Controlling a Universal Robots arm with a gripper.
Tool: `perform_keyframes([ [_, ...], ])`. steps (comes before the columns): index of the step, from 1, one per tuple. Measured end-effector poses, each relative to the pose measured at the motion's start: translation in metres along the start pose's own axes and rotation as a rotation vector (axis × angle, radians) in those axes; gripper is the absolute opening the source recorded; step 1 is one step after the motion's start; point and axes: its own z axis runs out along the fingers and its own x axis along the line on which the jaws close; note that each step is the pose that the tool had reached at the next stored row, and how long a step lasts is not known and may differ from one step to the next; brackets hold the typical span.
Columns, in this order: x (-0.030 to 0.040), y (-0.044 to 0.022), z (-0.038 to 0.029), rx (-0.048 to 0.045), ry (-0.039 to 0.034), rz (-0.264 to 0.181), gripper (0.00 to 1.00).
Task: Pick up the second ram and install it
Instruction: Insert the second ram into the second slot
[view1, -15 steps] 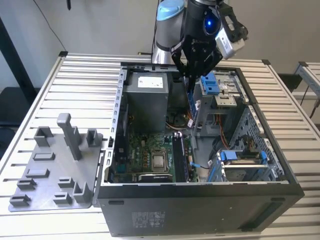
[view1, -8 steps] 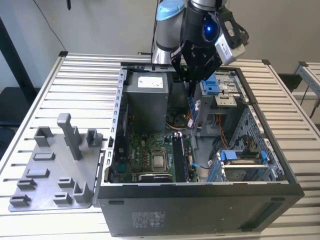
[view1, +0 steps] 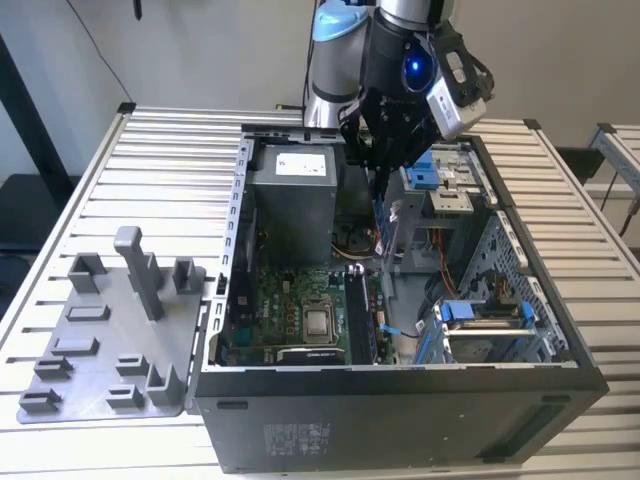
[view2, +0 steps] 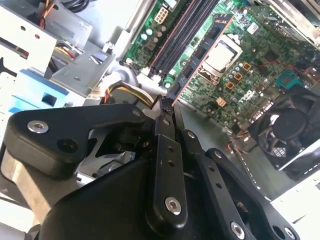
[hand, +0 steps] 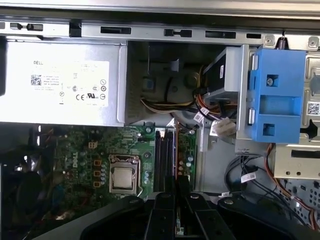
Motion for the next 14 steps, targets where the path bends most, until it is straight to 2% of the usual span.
perform_keyframes([
  [7,0.0001,-0.0063,0.0073,-0.0002,-0.0004,0.024,0.14],
  [14,0.0001,-0.0065,0.0080,0.0005,-0.0005,0.025,0.14],
])
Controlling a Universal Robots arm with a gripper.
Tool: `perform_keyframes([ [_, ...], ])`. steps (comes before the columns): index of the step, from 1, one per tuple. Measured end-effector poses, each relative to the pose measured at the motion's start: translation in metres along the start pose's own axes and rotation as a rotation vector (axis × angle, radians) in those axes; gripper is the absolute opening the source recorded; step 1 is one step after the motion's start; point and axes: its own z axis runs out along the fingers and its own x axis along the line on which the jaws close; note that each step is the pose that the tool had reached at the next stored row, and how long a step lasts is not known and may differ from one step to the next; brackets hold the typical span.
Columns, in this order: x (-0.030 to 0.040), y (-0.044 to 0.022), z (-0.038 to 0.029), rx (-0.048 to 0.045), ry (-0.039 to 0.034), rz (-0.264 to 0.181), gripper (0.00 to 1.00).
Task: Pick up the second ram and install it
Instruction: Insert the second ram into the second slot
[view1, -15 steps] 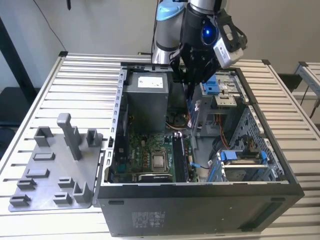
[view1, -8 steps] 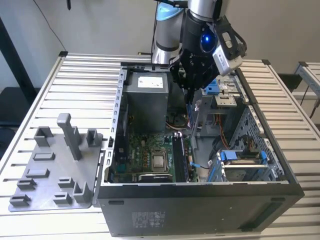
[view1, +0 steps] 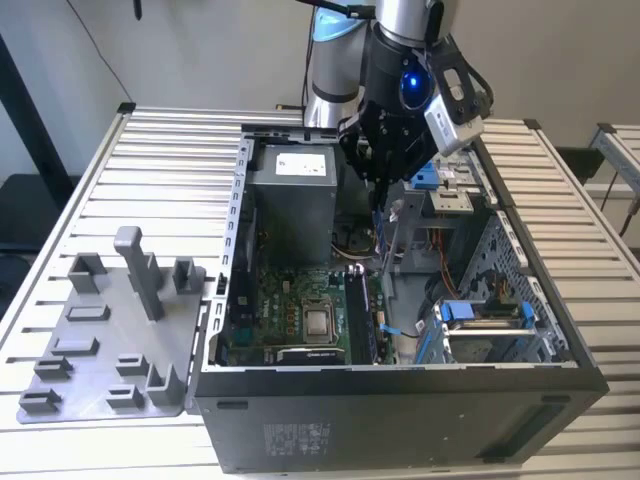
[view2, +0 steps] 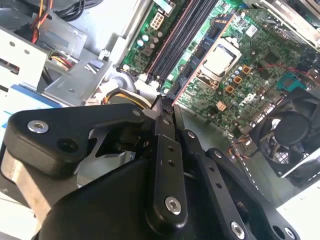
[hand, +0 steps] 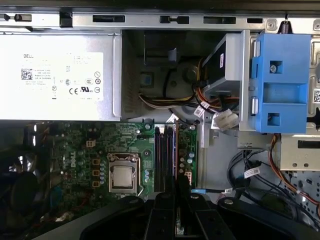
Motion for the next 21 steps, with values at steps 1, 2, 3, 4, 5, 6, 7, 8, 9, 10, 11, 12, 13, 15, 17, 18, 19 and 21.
perform_keyframes([
  [1,0.0000,0.0000,0.0004,-0.0002,0.0000,0.000,0.14],
  [2,0.0000,0.0000,0.0007,-0.0001,0.0001,0.000,0.14],
  [3,0.0000,0.0000,0.0012,0.0001,0.0003,0.000,0.14],
  [4,0.0000,-0.0001,0.0022,0.0011,0.0003,0.000,0.14],
  [5,0.0000,-0.0001,0.0031,0.0019,0.0004,0.000,0.14],
  [6,0.0000,-0.0001,0.0046,0.0023,0.0004,0.000,0.14],
  [7,0.0000,-0.0001,0.0064,0.0025,0.0004,0.000,0.14],
  [8,0.0002,-0.0002,0.0080,0.0026,0.0004,0.000,0.14],
  [9,0.0003,-0.0006,0.0098,0.0025,0.0004,-0.002,0.14],
  [10,0.0003,-0.0017,0.0117,0.0023,0.0004,-0.004,0.14],
  [11,0.0004,-0.0023,0.0136,0.0023,0.0004,-0.004,0.14],
  [12,0.0004,-0.0026,0.0154,0.0023,0.0011,-0.004,0.14],
  [13,0.0003,-0.0031,0.0169,0.0024,0.0024,-0.004,0.14],
  [15,0.0006,-0.0037,0.0203,0.0024,0.0039,-0.004,0.14],
  [17,0.0015,-0.0038,0.0236,0.0028,0.0044,-0.004,0.14],
  [18,0.0021,-0.0039,0.0255,0.0028,0.0045,-0.004,0.14],
  [19,0.0030,-0.0039,0.0272,0.0028,0.0048,-0.004,0.14],
  [21,0.0044,-0.0043,0.0292,0.0038,0.0084,-0.004,0.14],
])
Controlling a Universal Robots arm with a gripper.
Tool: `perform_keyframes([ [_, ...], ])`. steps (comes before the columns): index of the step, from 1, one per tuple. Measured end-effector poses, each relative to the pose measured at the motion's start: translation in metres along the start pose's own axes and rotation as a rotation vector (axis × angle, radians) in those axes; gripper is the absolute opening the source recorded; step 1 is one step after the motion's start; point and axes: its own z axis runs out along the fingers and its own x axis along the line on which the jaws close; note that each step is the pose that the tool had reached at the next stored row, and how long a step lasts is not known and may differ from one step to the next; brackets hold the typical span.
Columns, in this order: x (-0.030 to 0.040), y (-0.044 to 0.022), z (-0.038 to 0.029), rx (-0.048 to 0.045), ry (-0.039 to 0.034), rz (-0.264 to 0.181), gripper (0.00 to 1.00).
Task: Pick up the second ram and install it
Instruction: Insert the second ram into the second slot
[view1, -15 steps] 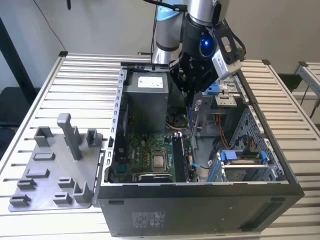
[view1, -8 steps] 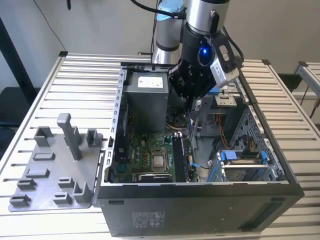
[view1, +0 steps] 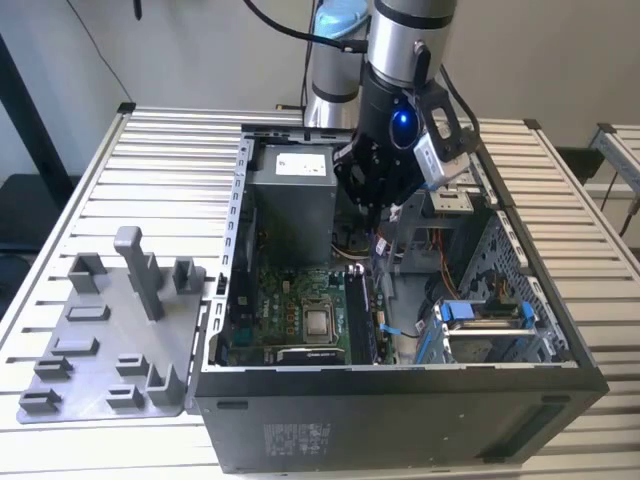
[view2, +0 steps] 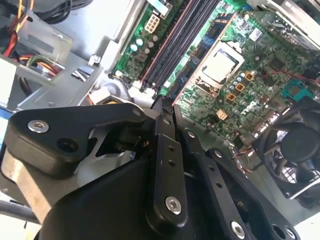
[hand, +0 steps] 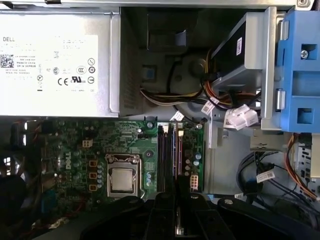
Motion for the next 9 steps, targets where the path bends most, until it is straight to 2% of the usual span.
perform_keyframes([
  [9,0.0018,-0.0018,0.0149,0.0022,0.0022,0.001,0.14],
])
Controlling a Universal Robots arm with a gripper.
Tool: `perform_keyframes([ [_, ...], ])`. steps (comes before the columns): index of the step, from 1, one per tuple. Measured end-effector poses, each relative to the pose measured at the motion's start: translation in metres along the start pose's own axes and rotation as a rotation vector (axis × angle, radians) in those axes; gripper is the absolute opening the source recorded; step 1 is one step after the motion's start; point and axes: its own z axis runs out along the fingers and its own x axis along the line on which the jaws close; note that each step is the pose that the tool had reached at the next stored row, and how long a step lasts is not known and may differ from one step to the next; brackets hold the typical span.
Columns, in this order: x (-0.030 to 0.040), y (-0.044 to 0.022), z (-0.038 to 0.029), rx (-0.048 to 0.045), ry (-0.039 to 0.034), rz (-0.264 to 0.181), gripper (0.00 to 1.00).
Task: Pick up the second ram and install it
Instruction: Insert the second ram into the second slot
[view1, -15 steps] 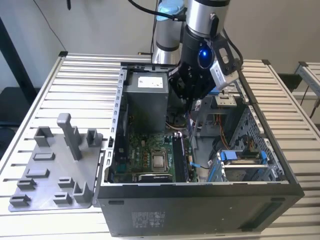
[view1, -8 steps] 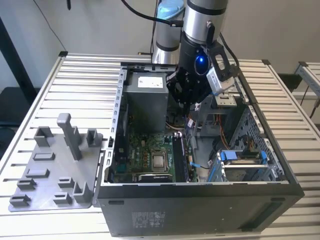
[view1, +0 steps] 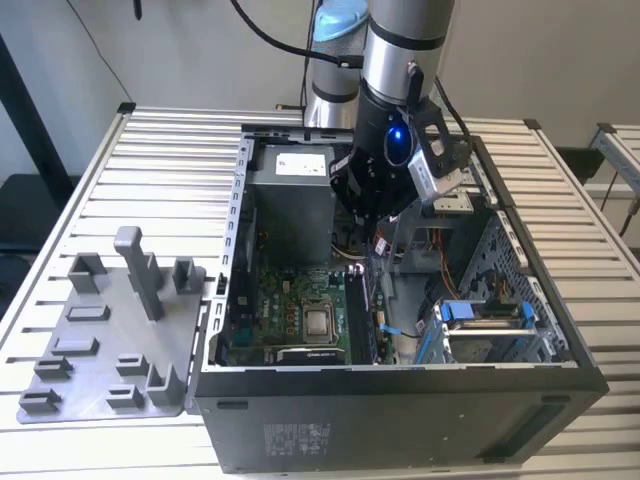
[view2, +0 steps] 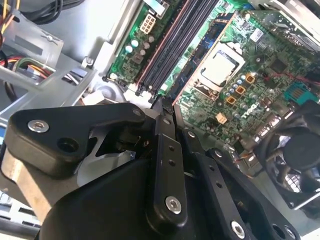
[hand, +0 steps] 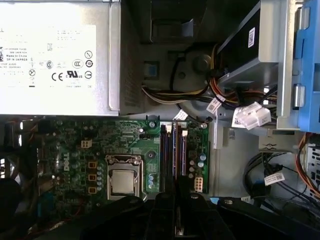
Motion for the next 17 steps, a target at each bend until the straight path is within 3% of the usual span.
perform_keyframes([
  [17,-0.0003,-0.0122,0.0275,-0.0003,0.0076,0.025,0.14],
])
